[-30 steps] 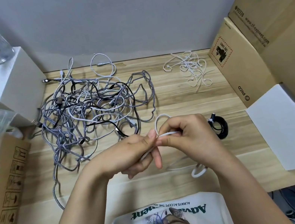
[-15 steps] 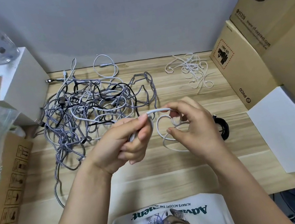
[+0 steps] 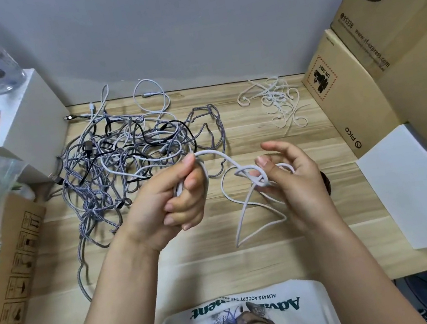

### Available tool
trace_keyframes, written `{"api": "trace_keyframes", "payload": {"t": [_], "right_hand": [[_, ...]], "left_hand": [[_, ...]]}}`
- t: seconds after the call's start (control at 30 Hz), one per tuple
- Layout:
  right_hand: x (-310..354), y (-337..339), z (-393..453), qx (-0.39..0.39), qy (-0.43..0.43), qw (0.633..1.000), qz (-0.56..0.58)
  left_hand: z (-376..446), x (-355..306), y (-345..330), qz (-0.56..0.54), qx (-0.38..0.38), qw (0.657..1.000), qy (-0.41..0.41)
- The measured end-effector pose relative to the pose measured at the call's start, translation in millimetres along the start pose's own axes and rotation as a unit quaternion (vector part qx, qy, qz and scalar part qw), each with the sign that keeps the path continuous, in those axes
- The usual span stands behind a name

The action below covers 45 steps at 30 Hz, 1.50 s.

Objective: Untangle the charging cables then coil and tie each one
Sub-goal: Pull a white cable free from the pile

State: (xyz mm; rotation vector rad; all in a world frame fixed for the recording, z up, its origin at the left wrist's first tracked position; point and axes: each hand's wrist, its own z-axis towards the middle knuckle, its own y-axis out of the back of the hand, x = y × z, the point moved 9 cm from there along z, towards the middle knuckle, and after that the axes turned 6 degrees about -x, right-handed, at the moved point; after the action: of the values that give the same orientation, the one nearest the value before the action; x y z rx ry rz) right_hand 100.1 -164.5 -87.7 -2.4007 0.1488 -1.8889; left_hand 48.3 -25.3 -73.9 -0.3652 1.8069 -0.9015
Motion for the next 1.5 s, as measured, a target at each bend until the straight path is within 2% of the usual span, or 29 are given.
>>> {"api": "trace_keyframes", "payload": {"t": [0.07, 0.17, 0.23, 0.3, 0.4, 0.47, 0.5, 0.57, 0.67, 0.77, 0.93, 1.1, 1.2, 1.27, 1.33, 1.4, 1.5], "right_hand": [[-18, -5, 0, 0.001, -0.077, 0.994, 0.075], [-42, -14, -3, -0.014, -0.190, 0.957, 0.218], [-55, -27, -11, 0.030, -0.260, 0.934, 0.243], [-62, -39, -18, 0.074, -0.294, 0.925, 0.231], [-57, -42, -14, 0.093, -0.260, 0.940, 0.200], [-52, -43, -11, 0.108, -0.230, 0.955, 0.155], [-50, -44, -12, 0.121, -0.223, 0.957, 0.138], [-49, -49, -13, 0.142, -0.217, 0.957, 0.127], [-53, -50, -14, 0.135, -0.226, 0.955, 0.136], [-51, -50, -13, 0.131, -0.208, 0.960, 0.132], [-55, -48, -13, 0.115, -0.221, 0.957, 0.146], [-59, -51, -18, 0.109, -0.232, 0.953, 0.164], [-56, -49, -21, 0.151, -0.231, 0.958, 0.080], [-49, -43, -20, 0.205, -0.180, 0.960, -0.063], [-27, -29, -9, 0.178, -0.027, 0.954, -0.241], [6, -16, -1, 0.095, 0.127, 0.935, -0.317], [31, -10, 3, 0.031, 0.222, 0.924, -0.310]], "left_hand": [[1, 0, -1, -0.007, 0.004, 1.000, -0.001], [2, -2, 1, -0.019, 0.000, 1.000, -0.012], [3, -5, 2, -0.026, -0.008, 0.999, -0.023], [3, -6, 7, -0.024, -0.052, 0.998, -0.029], [2, -4, 30, 0.059, -0.205, 0.977, -0.032], [0, -6, 44, 0.172, -0.293, 0.939, -0.056], [-1, -7, 46, 0.212, -0.314, 0.923, -0.067], [1, -5, 41, 0.242, -0.308, 0.917, -0.071], [6, 2, 18, 0.282, -0.237, 0.928, -0.059], [5, -4, 18, 0.315, -0.244, 0.912, -0.095], [4, -4, 10, 0.367, -0.223, 0.900, -0.073], [7, -5, 23, 0.470, -0.284, 0.829, -0.106], [2, -11, 32, 0.443, -0.342, 0.815, -0.150], [-7, -23, 40, 0.423, -0.394, 0.796, -0.176], [-11, -30, 43, 0.432, -0.404, 0.789, -0.165], [-10, -28, 39, 0.398, -0.372, 0.827, -0.137], [-6, -17, 25, 0.324, -0.296, 0.894, -0.095]]}}
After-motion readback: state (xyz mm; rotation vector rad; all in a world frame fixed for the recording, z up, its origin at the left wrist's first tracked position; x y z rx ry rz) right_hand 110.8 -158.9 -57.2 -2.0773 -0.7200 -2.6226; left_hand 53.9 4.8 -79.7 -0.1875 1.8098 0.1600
